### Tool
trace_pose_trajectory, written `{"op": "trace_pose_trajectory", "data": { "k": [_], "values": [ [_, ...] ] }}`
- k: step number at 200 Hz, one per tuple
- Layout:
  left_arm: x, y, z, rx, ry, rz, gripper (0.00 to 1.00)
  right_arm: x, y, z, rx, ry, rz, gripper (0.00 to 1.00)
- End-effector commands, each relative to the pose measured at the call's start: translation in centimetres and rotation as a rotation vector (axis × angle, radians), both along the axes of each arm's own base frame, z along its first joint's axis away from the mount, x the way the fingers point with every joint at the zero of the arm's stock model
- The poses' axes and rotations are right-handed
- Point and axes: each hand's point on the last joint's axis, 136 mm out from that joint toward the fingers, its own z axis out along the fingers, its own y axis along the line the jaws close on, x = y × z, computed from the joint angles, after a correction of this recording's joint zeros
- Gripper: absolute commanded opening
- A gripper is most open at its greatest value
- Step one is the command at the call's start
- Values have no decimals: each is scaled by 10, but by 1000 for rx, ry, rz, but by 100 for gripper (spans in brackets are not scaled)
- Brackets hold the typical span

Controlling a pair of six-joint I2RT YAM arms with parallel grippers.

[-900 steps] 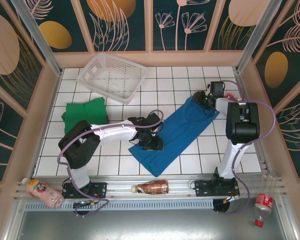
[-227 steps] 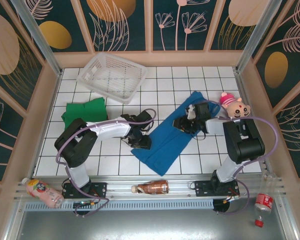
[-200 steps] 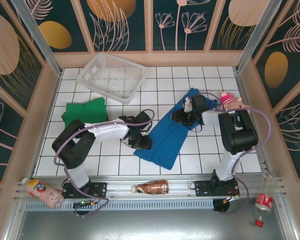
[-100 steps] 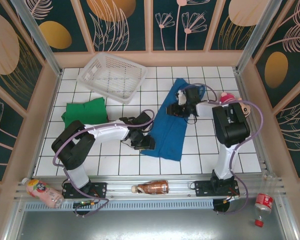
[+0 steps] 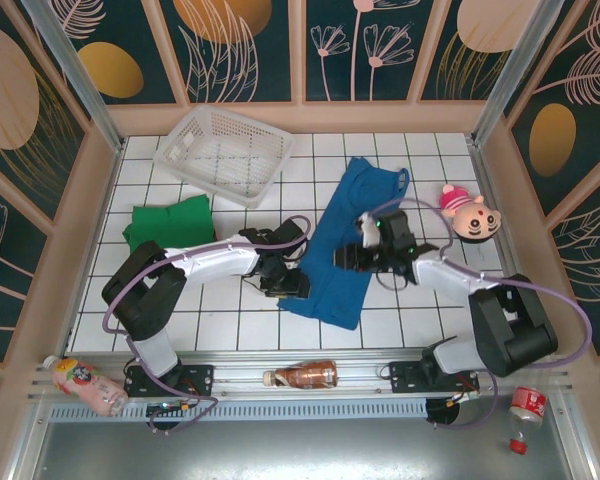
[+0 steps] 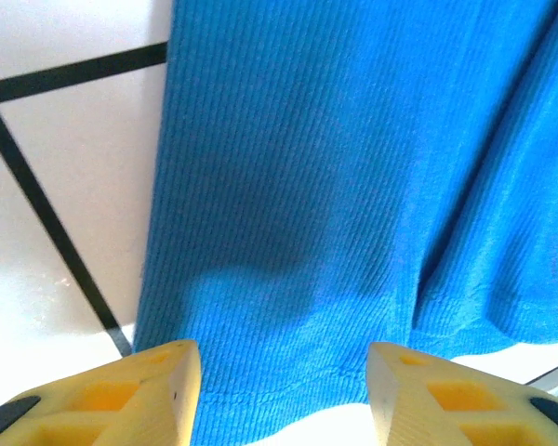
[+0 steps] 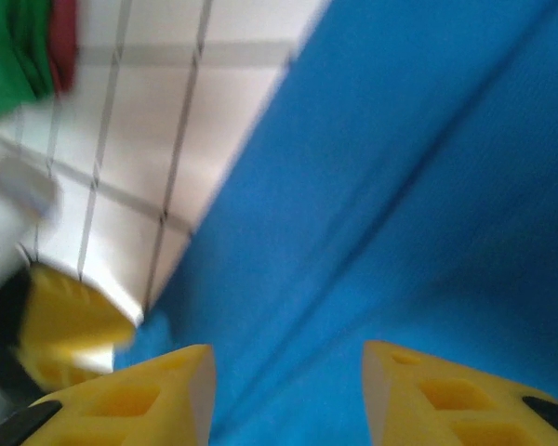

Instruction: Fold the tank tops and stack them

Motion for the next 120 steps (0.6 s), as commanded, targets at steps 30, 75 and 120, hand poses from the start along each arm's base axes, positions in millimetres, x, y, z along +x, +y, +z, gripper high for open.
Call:
{"op": "trace_pose_trajectory", "data": {
  "k": [30,75,120],
  "values": [
    [-7,21,-2,63,27,70,54,-57,12,1,-197,-171,156,52],
    [-7,4,0,-51,43,122,59,-62,45,21,-343,-474,392,62],
    [-22,8,-10,-83,97,159,57,-80,27,-9,-596,-566,713,64]
  ]
}}
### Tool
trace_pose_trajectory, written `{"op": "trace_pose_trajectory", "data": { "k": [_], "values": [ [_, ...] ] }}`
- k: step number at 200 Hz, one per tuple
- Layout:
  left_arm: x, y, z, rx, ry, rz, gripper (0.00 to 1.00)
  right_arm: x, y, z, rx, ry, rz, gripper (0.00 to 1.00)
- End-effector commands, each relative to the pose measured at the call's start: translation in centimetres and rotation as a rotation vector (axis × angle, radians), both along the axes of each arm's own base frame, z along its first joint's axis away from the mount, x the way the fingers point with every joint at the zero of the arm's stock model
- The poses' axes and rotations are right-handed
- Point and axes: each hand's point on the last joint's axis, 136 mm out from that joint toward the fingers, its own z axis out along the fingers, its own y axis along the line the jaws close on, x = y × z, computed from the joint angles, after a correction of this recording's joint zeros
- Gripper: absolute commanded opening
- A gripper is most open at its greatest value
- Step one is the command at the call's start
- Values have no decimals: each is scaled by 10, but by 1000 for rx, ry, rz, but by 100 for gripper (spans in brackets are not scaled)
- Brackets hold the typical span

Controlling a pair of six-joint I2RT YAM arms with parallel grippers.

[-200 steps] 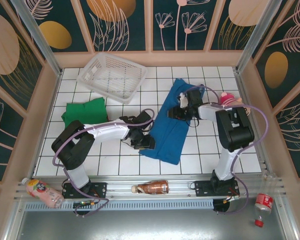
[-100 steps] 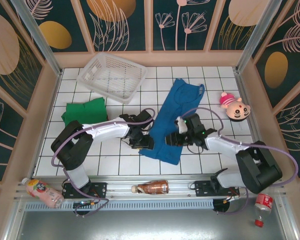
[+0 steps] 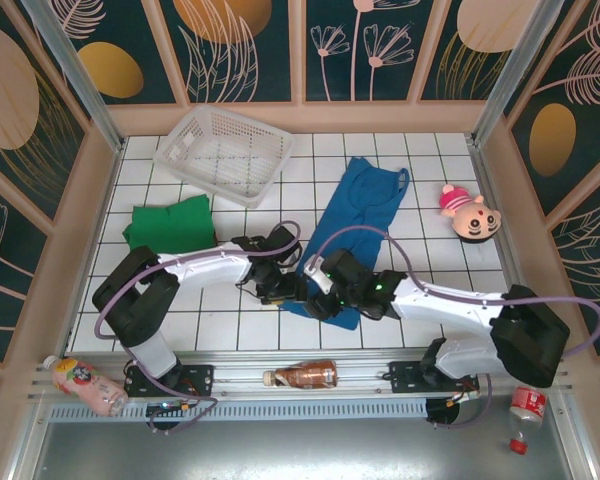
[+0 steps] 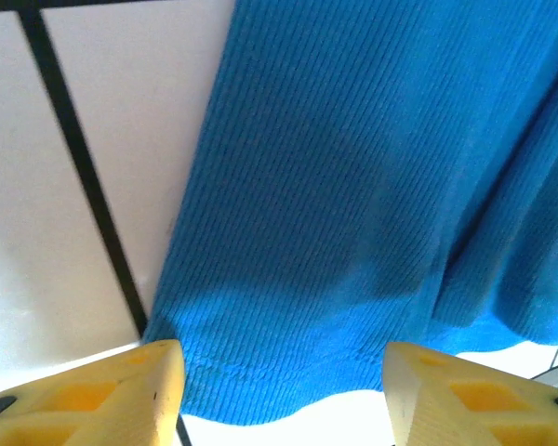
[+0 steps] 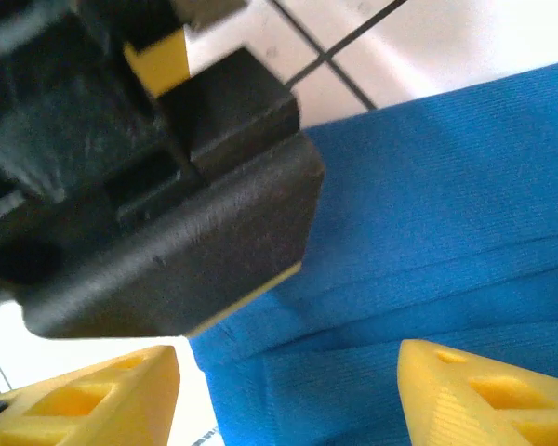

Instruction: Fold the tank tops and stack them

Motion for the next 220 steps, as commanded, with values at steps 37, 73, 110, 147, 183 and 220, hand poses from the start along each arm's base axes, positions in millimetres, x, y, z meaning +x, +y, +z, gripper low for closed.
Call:
{"op": "trace_pose_trajectory", "data": {
  "k": [37,73,110,147,183,220],
  "values": [
    [-17,18,-2,23,57,44,57,-32,-47,-25,-223,-73,262,64],
    [-16,28,10,89,48,39,57,-44,-50,-36,-251,-55,296,63],
    [-18,27,3,61,49,58,58,-40,-59,-46,-329,-74,306,63],
    [-6,8,-7,17,36,53,56,-41,-70,-48,-391,-89,338,61],
    [-7,10,-21,50,53,29,46,-44,-78,-59,-431,-91,344,54],
    [-2,11,-22,68,40,23,22,-44,-66,-62,-393,-70,328,32]
  ]
}}
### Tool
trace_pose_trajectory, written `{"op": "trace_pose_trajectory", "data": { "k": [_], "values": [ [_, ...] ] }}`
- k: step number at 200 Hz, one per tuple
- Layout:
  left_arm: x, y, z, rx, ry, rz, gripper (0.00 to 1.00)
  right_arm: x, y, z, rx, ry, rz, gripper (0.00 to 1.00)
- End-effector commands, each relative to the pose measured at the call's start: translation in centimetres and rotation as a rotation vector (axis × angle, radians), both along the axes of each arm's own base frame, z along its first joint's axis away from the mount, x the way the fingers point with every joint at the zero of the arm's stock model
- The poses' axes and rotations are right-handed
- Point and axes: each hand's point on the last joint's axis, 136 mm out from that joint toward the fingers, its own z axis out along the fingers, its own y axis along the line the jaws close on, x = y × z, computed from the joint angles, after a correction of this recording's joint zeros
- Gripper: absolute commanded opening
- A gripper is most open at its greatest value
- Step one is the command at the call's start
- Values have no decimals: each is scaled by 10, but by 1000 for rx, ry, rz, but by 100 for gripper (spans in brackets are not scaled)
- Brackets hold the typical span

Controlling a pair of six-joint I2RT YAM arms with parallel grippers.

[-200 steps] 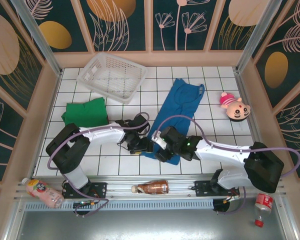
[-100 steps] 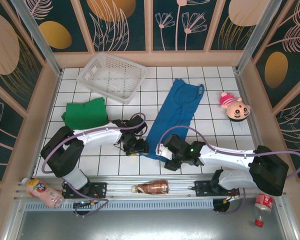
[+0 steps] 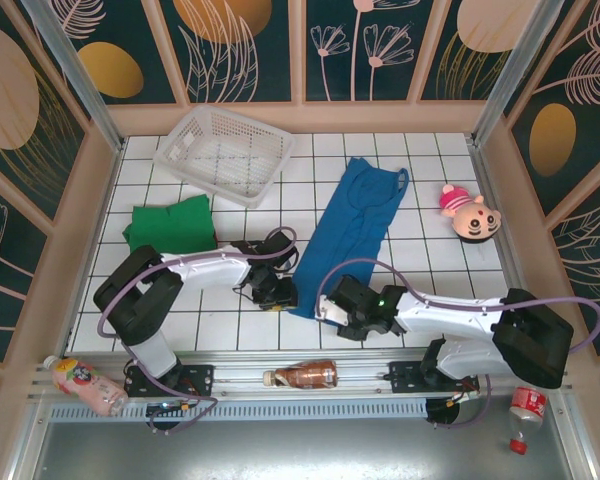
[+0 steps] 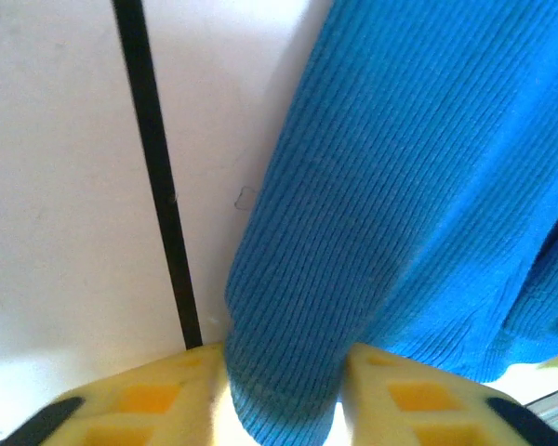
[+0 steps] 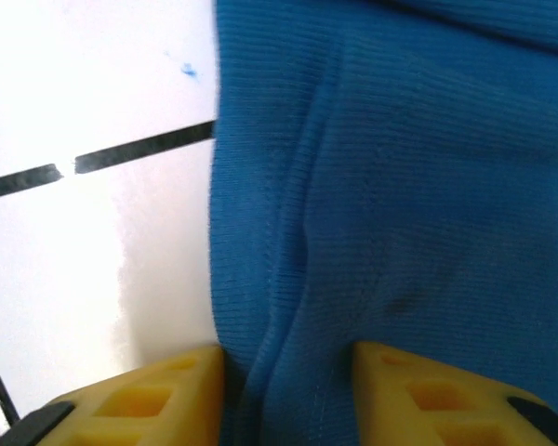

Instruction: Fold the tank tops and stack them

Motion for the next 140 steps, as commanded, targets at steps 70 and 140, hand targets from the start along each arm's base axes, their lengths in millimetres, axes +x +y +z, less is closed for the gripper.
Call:
{"op": "trace_pose_trajectory", "data": {
  "k": [70,140],
  "values": [
    [3,11,22,84,-13,-44,0,-6,16,12,38,28,32,5],
    [-25,44,70,110,4,1,0,-36,55,62,212,126,160,1]
  ]
}}
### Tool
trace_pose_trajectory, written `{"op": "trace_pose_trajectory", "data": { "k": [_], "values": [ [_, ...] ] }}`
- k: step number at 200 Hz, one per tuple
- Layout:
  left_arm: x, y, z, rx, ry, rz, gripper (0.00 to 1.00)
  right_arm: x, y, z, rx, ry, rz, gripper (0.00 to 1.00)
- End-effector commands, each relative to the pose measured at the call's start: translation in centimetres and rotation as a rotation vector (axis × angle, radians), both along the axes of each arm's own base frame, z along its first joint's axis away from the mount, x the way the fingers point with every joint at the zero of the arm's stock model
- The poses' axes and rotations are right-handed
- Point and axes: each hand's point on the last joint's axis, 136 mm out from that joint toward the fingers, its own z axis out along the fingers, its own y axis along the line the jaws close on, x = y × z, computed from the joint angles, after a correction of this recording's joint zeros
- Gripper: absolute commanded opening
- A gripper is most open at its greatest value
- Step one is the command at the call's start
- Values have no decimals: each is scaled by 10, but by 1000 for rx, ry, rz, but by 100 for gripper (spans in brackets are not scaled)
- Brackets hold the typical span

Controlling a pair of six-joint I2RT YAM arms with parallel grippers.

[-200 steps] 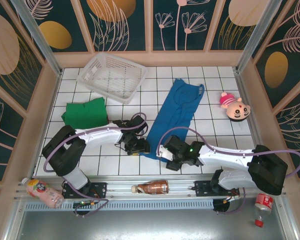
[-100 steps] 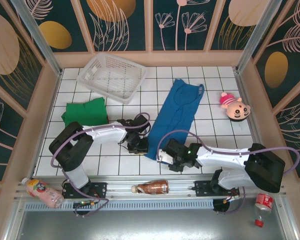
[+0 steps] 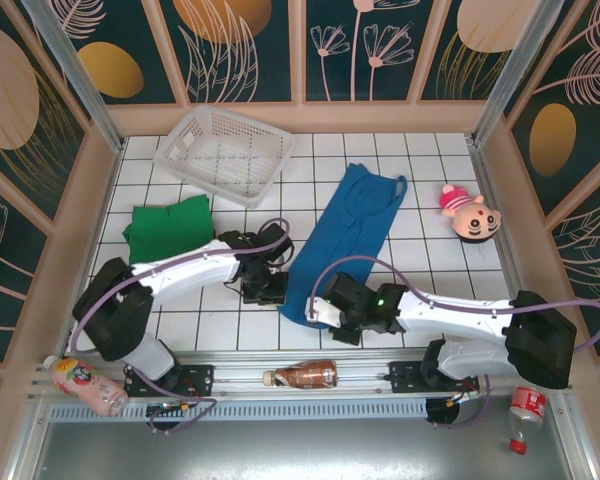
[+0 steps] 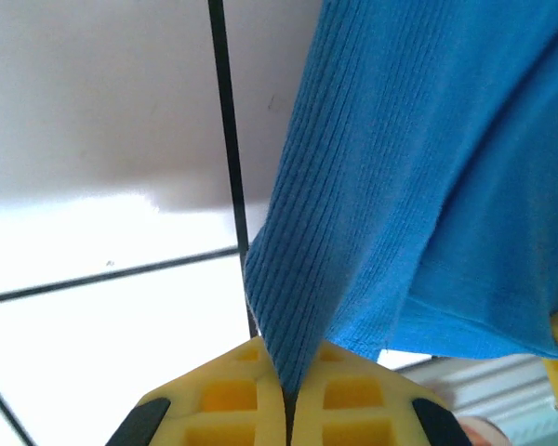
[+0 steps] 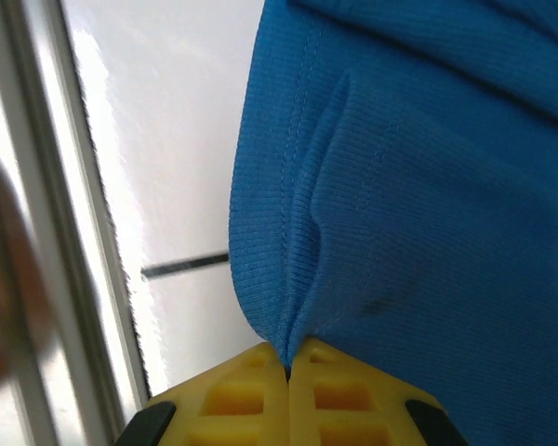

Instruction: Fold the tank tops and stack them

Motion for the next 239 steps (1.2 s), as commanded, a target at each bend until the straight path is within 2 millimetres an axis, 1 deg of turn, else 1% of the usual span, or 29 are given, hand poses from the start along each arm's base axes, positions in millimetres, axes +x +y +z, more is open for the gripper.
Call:
{"op": "trace_pose_trajectory", "data": {
  "k": [1,14,31,41,49,59,72,78,80,99,132,144,147,150,159,179,190,213,228,239],
  "values": [
    [-16,20,17,50,36,28,0,-15,18,27,81,54,66,1],
    [-14,21,25,40,18,41,0,-18,25,40,122,67,70,0],
    [0,11,37,22,-22,31,1,-12,27,52,160,95,41,0],
    [14,4,42,28,-49,16,2,-6,24,56,171,109,17,0],
    [29,-2,49,33,-79,6,3,2,21,58,174,105,-2,0],
    [49,-10,56,28,-118,6,4,16,15,59,167,89,-39,0],
    [72,-22,60,11,-147,-5,4,36,6,62,170,82,-97,0],
    [83,-27,67,-2,-172,-9,4,45,3,64,170,73,-117,0],
    [86,-29,61,10,-162,-12,4,48,1,64,169,67,-126,0],
    [110,-48,60,-9,-174,-44,5,78,-12,68,165,26,-198,0],
    [156,-66,51,-9,-211,-68,5,131,-42,68,152,-37,-326,0],
    [177,-71,52,0,-234,-68,5,145,-48,68,152,-62,-351,0],
    [182,-74,53,-4,-241,-68,5,147,-47,68,153,-66,-347,0],
    [187,-77,53,-11,-247,-68,6,156,-54,69,153,-75,-377,0],
    [199,-88,54,-43,-260,-70,6,166,-59,70,157,-83,-403,0],
    [217,-106,46,-69,-259,-89,6,184,-66,69,160,-108,-434,1],
    [227,-112,44,-74,-272,-92,7,194,-72,67,149,-136,-449,1],
    [247,-115,39,-91,-291,-69,8,216,-79,66,154,-168,-489,1],
    [257,-116,33,-104,-299,-54,12,228,-80,59,143,-175,-500,1],
    [261,-119,28,-123,-299,-50,12,237,-82,53,135,-175,-513,1]
  ]
}}
